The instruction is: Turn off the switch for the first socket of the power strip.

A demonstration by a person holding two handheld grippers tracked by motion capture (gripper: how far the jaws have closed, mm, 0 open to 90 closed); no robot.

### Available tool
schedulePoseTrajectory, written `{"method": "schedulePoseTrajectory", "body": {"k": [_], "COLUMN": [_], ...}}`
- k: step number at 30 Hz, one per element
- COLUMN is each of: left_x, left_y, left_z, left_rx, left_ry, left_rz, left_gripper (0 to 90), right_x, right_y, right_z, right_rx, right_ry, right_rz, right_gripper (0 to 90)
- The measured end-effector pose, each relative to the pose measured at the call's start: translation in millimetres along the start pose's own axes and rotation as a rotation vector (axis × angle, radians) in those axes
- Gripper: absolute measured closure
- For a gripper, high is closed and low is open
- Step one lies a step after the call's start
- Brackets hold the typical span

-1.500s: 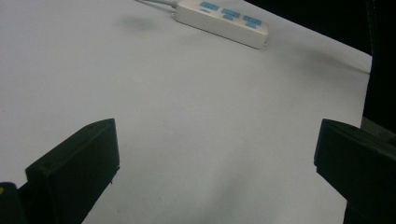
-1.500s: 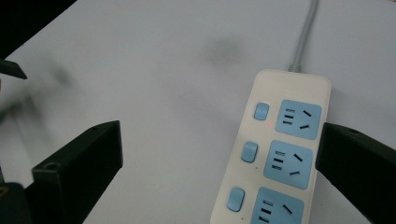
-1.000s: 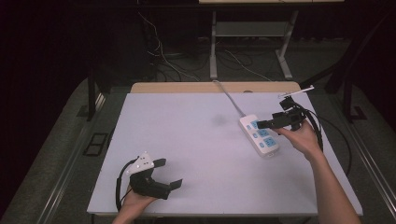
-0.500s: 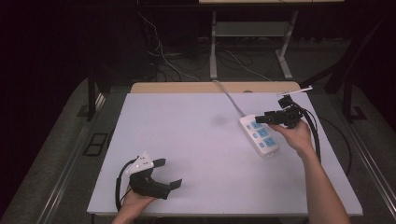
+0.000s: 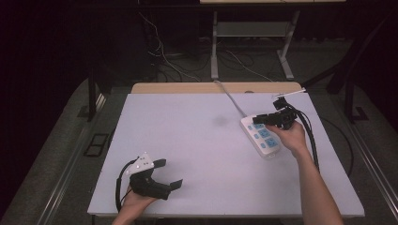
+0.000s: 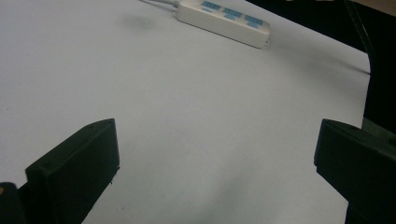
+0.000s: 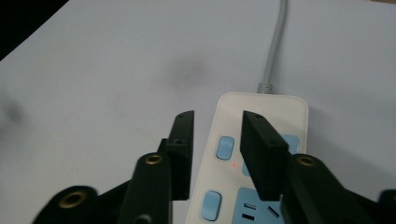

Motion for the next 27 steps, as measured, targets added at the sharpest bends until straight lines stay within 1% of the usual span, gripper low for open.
{"method": "schedulePoseTrajectory", "body": {"k": [2,3,4,7,10,14,19,27], "left_x": [-0.1,-0.1,-0.1,-0.1,-0.3,-0.5,-0.8,-1.0], "left_y": [0.0,0.0,-0.1,-0.1,-0.1,-0.2,-0.2,-0.2], "left_z": [0.0,0.1,0.0,-0.2,-0.6,-0.6,-0.4,-0.4], "left_rx": [0.001,0.001,0.001,0.0,-0.002,-0.001,-0.001,-0.003], "left_ry": [0.0,0.0,0.0,0.001,0.0,-0.001,-0.001,-0.002], "left_rz": [0.0,0.001,0.001,0.001,-0.001,-0.001,0.0,-0.002], "left_gripper": [0.0,0.0,0.0,0.0,0.0,0.0,0.0,0.0], "right_x": [0.1,0.1,0.4,1.1,2.5,4.5,5.2,8.5], "right_y": [-0.8,-0.8,-1.5,-2.9,-4.7,-8.3,-9.7,-13.3], "right_z": [-2.0,-2.0,-4.2,-7.8,-10.7,-18.0,-22.3,-27.8], "right_rx": [0.0,0.0,-0.002,-0.007,-0.009,-0.02,-0.021,-0.04], "right_ry": [0.014,0.014,0.026,0.021,0.016,0.008,0.006,-0.002], "right_rz": [-0.003,-0.003,-0.004,-0.005,-0.004,-0.01,-0.01,-0.018], "right_gripper": [74.7,74.7,79.8,84.8,85.6,89.4,89.5,89.5]}}
Point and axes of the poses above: each handheld gripper's, and its own axes: z roughly backward along the jaws, y roughly out of its top, x roughly to its right, the point moved 1 cm from there along -z, roughly forward along the jaws, and after that the axes turned 13 degrees about x, right-handed, at the moved point
